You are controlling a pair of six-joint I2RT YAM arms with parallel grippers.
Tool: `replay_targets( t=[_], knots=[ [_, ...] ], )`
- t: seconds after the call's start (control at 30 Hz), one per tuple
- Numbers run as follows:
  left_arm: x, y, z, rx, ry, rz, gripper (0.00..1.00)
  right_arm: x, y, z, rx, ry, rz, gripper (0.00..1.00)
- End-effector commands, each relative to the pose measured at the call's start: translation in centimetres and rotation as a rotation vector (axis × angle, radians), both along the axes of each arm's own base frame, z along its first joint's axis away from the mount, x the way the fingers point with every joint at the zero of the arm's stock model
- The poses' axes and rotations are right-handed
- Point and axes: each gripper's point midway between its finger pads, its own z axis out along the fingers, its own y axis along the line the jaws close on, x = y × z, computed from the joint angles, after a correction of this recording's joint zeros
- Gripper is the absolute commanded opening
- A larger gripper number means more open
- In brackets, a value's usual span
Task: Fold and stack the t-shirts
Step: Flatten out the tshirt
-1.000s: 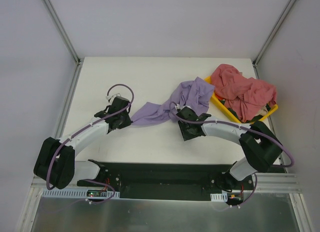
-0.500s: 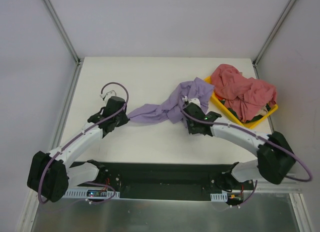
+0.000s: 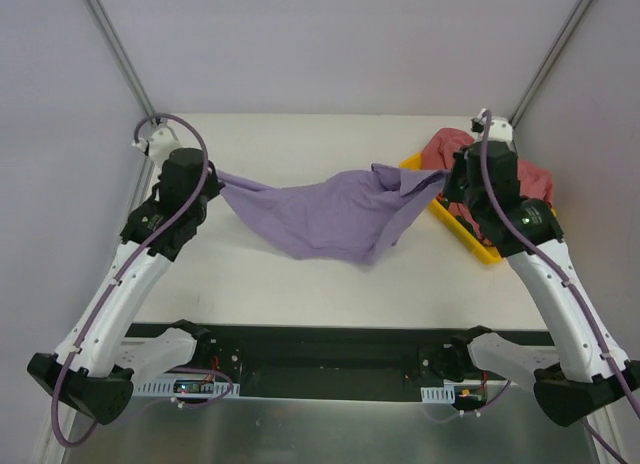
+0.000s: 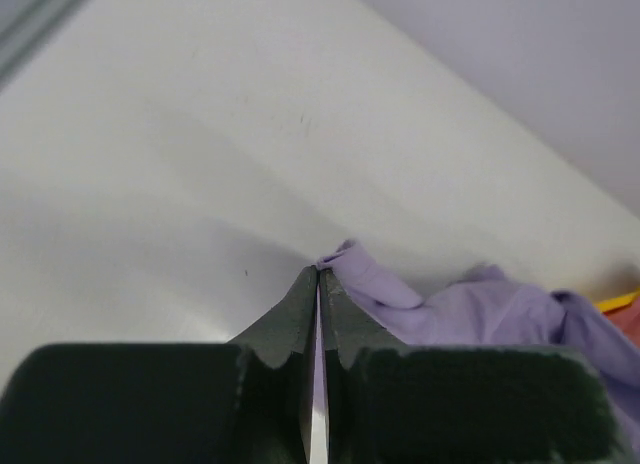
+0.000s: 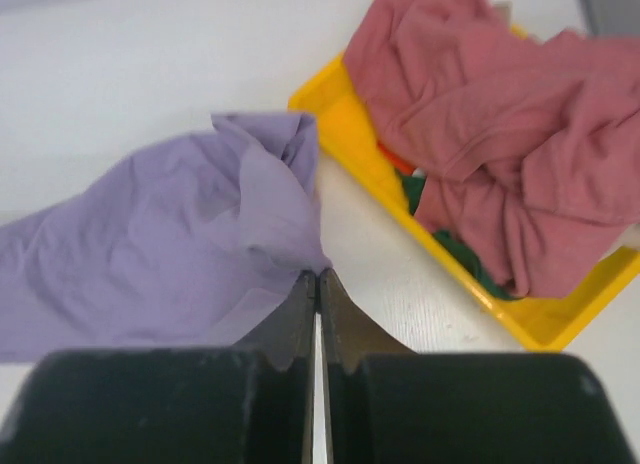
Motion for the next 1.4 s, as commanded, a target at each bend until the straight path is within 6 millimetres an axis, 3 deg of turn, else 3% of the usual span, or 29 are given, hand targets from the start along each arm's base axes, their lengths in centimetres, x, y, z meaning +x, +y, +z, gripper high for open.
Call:
replay_targets(
  t=[0.0,0.2,0.37,0.5,0.57,0.67,0.83,0.9,0.97,1.07,1.13,1.17,1.23,1.37],
  knots=[
    [-1.8,5.0,8.6,0.080,-0.181,0.162,0.00,-1.2,-3.2,7.6,-0.012,-0.135,-0.080,0.01],
    [-4.3,8.1,16.3,0.150,-0.329,0.253,0.00,-3.6,-5.2,16.3,-0.003,-0.339,-0.089,0.01],
    [-7.3,9.7,21.8,0.157,-0.447,0.266,0.00,-6.2,-5.6,21.3,0.036,-0.451,-0.046,0.01],
    [-8.6,9.5,25.3,0.119,-0.535,0.232,0.00,-6.8,-4.6,23.3,0.062,-0.487,0.026,0.01],
    [-7.9,9.0,26.1,0.129,-0.543,0.212,0.00,-5.9,-4.5,23.6,0.056,-0.484,0.013,0.01],
    [-5.3,8.0,27.1,0.156,-0.535,0.192,0.00,-3.6,-4.3,24.7,0.022,-0.494,-0.019,0.01],
    [1.6,7.3,28.1,0.183,-0.510,0.140,0.00,2.7,-1.9,26.1,-0.020,-0.532,-0.011,0.01],
    [4.1,8.0,29.4,0.189,-0.528,0.150,0.00,5.6,-1.0,27.4,-0.019,-0.576,-0.017,0.01],
    [6.3,8.0,32.1,0.245,-0.568,0.132,0.00,7.5,-0.4,30.9,-0.007,-0.682,-0.021,0.01],
    [6.1,8.2,37.0,0.299,-0.688,0.135,0.00,8.9,-0.2,35.8,0.040,-0.846,-0.059,0.01],
    [4.0,8.3,40.2,0.313,-0.794,0.126,0.00,7.7,-0.9,38.8,0.107,-0.960,-0.095,0.01],
    [3.6,8.3,40.7,0.311,-0.819,0.128,0.00,6.6,-1.4,40.5,0.156,-1.035,-0.111,0.01],
    [1.7,8.4,42.2,0.304,-0.881,0.124,0.00,6.1,-1.3,40.3,0.211,-1.057,-0.103,0.01],
    [-0.2,8.4,42.6,0.297,-0.903,0.114,0.00,5.0,-1.2,39.6,0.192,-1.032,-0.064,0.01]
  ],
)
